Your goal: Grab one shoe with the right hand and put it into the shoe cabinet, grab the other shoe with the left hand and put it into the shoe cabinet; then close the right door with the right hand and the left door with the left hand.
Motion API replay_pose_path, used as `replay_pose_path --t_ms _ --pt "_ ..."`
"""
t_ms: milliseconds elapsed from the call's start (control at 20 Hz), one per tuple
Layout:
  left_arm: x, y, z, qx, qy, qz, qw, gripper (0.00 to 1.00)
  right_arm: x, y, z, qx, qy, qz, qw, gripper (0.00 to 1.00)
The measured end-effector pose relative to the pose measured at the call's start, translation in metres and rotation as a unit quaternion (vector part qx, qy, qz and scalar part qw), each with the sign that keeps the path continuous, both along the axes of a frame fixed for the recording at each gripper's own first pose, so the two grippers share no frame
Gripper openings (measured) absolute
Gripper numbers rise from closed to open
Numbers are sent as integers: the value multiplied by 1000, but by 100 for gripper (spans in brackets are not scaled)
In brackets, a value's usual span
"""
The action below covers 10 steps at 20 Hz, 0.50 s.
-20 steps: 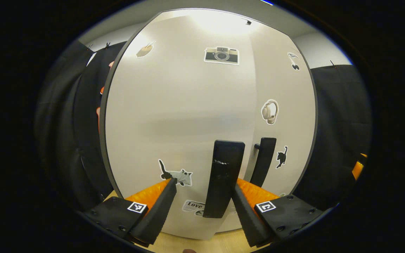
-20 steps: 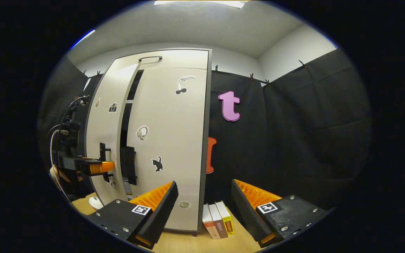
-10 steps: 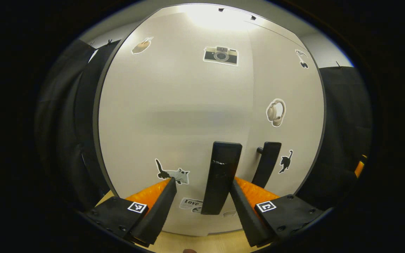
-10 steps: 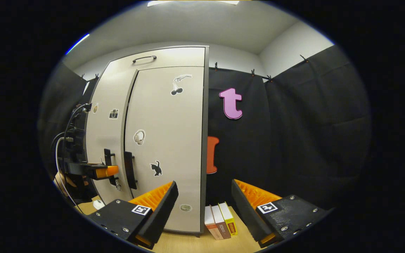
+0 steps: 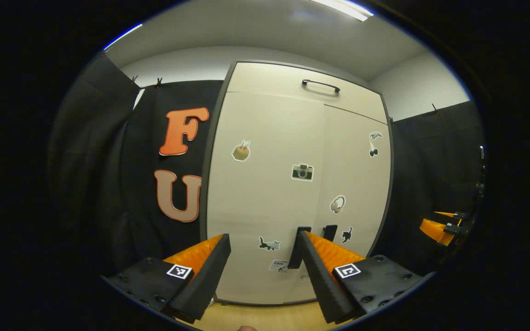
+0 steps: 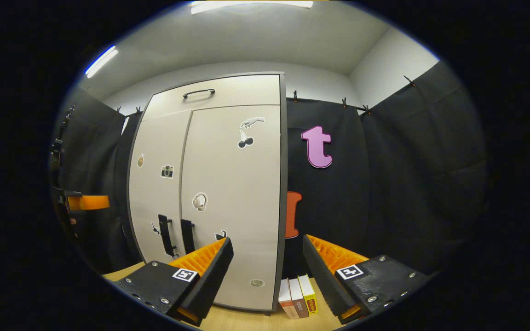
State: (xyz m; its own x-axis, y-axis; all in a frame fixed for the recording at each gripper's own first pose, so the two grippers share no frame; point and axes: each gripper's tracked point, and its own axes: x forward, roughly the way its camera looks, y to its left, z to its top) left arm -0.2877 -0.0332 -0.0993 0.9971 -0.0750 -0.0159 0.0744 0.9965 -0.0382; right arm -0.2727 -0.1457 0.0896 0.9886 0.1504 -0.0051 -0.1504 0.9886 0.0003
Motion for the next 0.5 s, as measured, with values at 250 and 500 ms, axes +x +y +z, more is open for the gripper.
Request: replay_pose_path --t_ms 250,500 --pt "-46 53 40 5 -47 72 996 94 0 11 6 -10 -5 18 1000 94" --pt "-58 61 42 13 -49 85 995 94 -1 24 9 -18 -4 32 999 94"
